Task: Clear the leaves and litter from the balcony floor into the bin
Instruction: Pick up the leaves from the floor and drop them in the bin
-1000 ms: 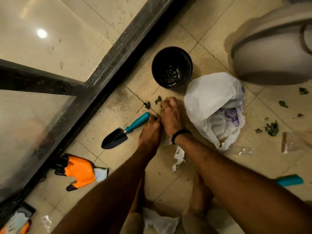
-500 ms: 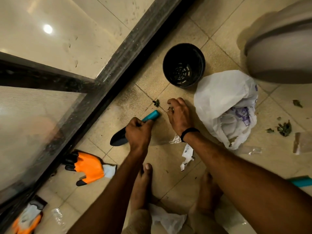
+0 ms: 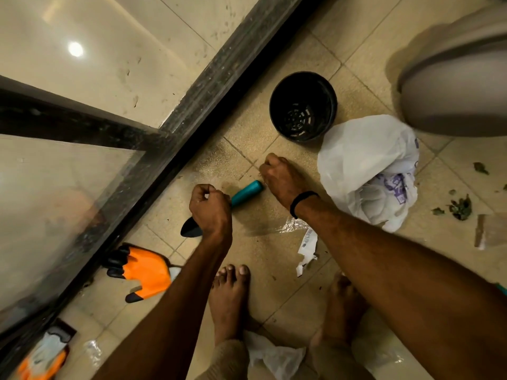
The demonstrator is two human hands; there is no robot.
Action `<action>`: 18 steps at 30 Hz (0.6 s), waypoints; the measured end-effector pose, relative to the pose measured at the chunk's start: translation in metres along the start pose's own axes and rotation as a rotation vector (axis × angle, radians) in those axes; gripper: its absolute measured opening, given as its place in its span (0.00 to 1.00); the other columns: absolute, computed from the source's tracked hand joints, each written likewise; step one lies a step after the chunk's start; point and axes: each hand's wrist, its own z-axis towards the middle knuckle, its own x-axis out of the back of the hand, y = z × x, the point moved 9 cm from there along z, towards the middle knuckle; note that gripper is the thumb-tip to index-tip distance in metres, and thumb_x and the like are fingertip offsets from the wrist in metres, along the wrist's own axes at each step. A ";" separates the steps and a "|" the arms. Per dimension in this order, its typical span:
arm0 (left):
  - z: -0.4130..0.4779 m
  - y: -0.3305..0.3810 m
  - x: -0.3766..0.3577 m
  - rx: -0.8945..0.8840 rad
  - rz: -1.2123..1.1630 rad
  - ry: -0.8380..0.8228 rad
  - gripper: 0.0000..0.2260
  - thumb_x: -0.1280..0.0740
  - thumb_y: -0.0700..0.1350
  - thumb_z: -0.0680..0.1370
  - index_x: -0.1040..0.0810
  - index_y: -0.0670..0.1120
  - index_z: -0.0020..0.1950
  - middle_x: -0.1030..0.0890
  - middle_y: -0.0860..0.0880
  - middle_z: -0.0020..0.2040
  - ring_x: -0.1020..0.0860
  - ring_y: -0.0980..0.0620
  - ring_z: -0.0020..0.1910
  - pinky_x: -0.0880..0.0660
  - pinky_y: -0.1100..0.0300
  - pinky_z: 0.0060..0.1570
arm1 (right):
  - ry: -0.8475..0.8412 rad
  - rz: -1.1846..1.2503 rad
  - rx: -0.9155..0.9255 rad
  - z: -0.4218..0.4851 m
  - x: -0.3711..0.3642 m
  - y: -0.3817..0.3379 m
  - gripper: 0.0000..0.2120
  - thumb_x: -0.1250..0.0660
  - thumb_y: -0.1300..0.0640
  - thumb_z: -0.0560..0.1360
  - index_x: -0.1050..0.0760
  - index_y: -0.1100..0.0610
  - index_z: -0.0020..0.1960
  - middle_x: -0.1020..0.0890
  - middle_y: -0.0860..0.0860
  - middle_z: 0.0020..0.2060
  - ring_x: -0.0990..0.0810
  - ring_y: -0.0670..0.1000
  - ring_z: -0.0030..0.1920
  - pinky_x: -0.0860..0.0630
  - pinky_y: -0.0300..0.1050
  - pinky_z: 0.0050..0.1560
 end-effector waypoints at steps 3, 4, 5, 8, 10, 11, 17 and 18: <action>-0.011 -0.006 -0.005 0.088 -0.048 -0.073 0.13 0.46 0.33 0.77 0.25 0.44 0.42 0.26 0.46 0.33 0.30 0.53 0.29 0.34 0.63 0.25 | 0.067 0.192 -0.328 -0.025 0.004 0.032 0.05 0.33 0.63 0.77 0.20 0.61 0.51 0.22 0.57 0.51 0.22 0.56 0.50 0.29 0.42 0.48; -0.017 -0.009 -0.009 0.126 -0.064 -0.124 0.13 0.47 0.34 0.77 0.25 0.44 0.41 0.29 0.47 0.30 0.33 0.53 0.26 0.37 0.63 0.23 | 0.084 0.277 -0.454 -0.040 0.006 0.043 0.05 0.32 0.61 0.76 0.19 0.60 0.51 0.21 0.56 0.51 0.22 0.54 0.51 0.30 0.40 0.47; -0.023 -0.013 -0.014 0.172 -0.085 -0.179 0.12 0.46 0.36 0.76 0.26 0.44 0.39 0.32 0.48 0.29 0.37 0.54 0.25 0.41 0.62 0.22 | 0.095 0.375 -0.581 -0.056 0.004 0.052 0.05 0.31 0.61 0.75 0.18 0.59 0.49 0.19 0.54 0.49 0.21 0.53 0.50 0.30 0.39 0.47; -0.041 -0.027 -0.026 0.294 -0.078 -0.312 0.13 0.43 0.47 0.79 0.33 0.49 0.34 0.37 0.52 0.29 0.43 0.55 0.24 0.46 0.61 0.24 | 0.126 0.741 -0.887 -0.112 -0.007 0.066 0.03 0.27 0.60 0.71 0.16 0.57 0.44 0.14 0.52 0.43 0.16 0.52 0.47 0.21 0.43 0.48; -0.051 -0.033 -0.034 0.306 -0.004 -0.350 0.19 0.42 0.56 0.83 0.35 0.51 0.33 0.37 0.54 0.27 0.43 0.56 0.23 0.46 0.60 0.25 | 0.124 0.923 -1.010 -0.151 -0.017 0.066 0.01 0.25 0.58 0.70 0.16 0.55 0.41 0.14 0.51 0.39 0.15 0.51 0.44 0.18 0.47 0.48; -0.057 -0.033 -0.039 0.290 0.043 -0.360 0.21 0.42 0.59 0.83 0.35 0.51 0.33 0.37 0.54 0.26 0.42 0.56 0.23 0.45 0.60 0.25 | 0.143 0.998 -1.050 -0.168 -0.017 0.067 0.02 0.24 0.58 0.69 0.17 0.54 0.40 0.14 0.51 0.38 0.15 0.51 0.42 0.17 0.47 0.46; -0.071 -0.032 -0.066 0.074 0.410 -0.386 0.21 0.41 0.58 0.84 0.26 0.46 0.38 0.24 0.47 0.33 0.31 0.53 0.25 0.37 0.61 0.25 | 0.214 1.279 -1.210 -0.234 -0.020 0.083 0.06 0.24 0.61 0.70 0.17 0.61 0.46 0.14 0.55 0.36 0.15 0.50 0.37 0.19 0.44 0.39; -0.072 -0.033 -0.069 0.060 0.473 -0.389 0.20 0.40 0.57 0.84 0.23 0.45 0.40 0.20 0.45 0.36 0.28 0.52 0.27 0.34 0.61 0.25 | 0.227 1.285 -1.231 -0.242 -0.018 0.088 0.05 0.24 0.62 0.70 0.17 0.60 0.45 0.14 0.54 0.37 0.14 0.51 0.39 0.18 0.46 0.41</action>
